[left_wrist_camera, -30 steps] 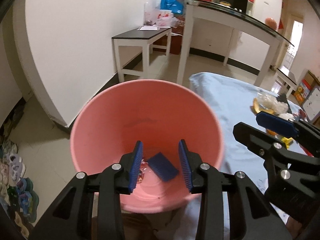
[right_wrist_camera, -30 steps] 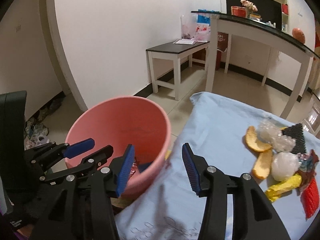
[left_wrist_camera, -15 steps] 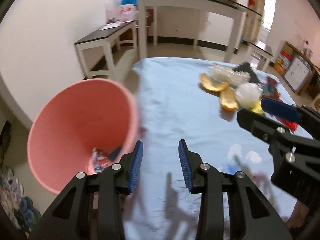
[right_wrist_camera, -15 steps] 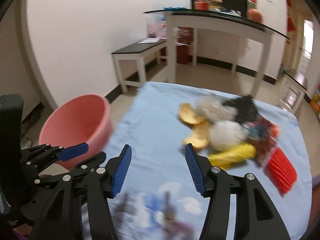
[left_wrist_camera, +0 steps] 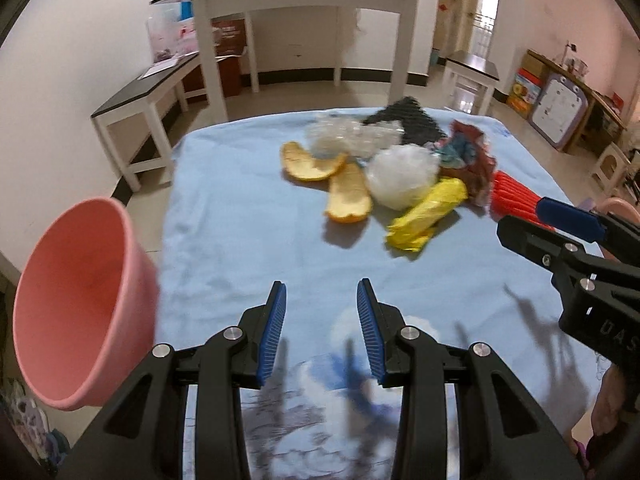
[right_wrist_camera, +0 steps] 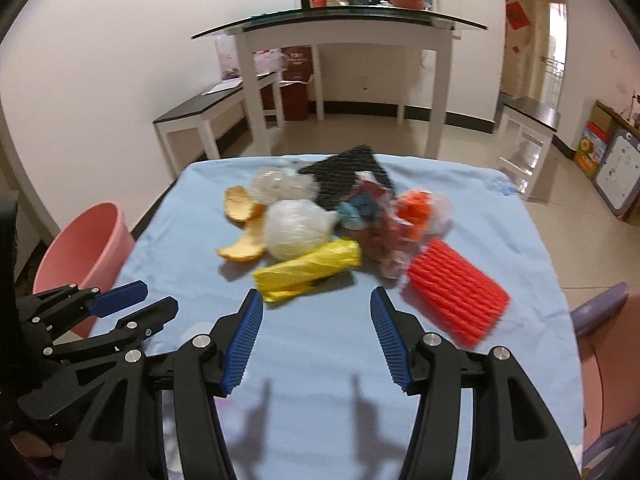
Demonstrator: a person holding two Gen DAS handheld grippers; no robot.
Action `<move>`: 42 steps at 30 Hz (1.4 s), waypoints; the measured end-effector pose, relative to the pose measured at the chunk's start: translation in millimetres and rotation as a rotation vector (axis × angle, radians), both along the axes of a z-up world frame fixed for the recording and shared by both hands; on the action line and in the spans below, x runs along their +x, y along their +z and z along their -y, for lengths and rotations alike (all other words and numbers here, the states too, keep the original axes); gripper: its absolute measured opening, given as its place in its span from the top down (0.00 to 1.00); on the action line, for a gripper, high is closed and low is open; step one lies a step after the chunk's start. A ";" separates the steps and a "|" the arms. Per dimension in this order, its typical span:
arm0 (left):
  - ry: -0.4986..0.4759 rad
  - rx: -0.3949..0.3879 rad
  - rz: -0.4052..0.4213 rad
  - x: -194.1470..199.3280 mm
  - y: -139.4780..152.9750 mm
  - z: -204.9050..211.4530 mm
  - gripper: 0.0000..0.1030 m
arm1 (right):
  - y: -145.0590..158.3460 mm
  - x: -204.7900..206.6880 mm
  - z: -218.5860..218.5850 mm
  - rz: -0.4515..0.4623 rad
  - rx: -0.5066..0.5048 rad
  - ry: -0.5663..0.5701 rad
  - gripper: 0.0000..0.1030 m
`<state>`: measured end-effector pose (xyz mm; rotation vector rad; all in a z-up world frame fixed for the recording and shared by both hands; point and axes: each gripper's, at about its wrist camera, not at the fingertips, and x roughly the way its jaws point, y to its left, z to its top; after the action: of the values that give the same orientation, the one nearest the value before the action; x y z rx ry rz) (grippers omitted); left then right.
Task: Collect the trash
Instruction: 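Bring both open tools back over the table, then grasp the yellow plastic bag with left tool while right tool grasps red foam net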
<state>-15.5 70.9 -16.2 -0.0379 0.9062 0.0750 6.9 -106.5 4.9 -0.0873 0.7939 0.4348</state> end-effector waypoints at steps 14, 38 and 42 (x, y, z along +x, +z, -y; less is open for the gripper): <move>-0.127 -0.007 -0.036 25.3 -11.5 50.6 0.64 | -14.8 10.6 65.3 -0.031 -0.009 -0.126 0.46; -0.121 -0.095 0.021 55.9 2.5 42.7 0.64 | -19.9 47.9 80.5 -0.037 -0.018 -0.090 0.46; -0.135 -0.099 -0.008 70.2 -0.2 46.9 0.64 | -26.8 58.3 66.7 -0.038 -0.075 -0.051 0.45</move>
<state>54.7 24.0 -16.4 -0.0684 0.9177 -0.0952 65.3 -173.2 -21.9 -0.1283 0.8477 0.3595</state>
